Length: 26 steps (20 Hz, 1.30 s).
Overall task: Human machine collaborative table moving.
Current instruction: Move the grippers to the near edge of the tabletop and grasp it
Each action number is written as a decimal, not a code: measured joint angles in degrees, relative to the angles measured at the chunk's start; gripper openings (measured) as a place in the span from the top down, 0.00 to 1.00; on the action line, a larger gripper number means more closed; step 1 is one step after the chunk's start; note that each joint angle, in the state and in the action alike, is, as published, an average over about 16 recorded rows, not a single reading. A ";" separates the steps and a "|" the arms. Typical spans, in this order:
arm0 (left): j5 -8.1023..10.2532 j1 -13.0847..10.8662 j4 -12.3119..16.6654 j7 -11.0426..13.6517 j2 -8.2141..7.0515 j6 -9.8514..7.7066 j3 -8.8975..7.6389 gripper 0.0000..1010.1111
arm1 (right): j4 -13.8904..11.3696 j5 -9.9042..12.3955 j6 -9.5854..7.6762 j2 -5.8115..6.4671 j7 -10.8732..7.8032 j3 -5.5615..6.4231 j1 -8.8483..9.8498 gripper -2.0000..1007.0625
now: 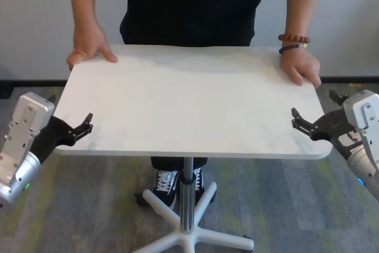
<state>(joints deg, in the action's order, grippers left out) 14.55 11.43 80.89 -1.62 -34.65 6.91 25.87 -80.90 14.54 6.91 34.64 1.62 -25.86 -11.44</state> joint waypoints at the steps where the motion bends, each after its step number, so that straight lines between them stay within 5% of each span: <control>1: 0.00 0.00 0.00 0.00 0.00 0.00 0.00 0.01 | 0.00 0.00 0.00 0.00 0.00 0.00 0.00 0.00; 26: 0.00 0.00 0.00 0.00 0.00 0.00 0.00 0.01 | 0.00 0.00 0.00 0.00 0.00 0.00 0.00 0.00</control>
<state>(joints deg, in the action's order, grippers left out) 14.55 11.43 80.89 -1.62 -34.65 6.91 25.87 -80.90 14.54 6.91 34.64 1.62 -25.86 -11.44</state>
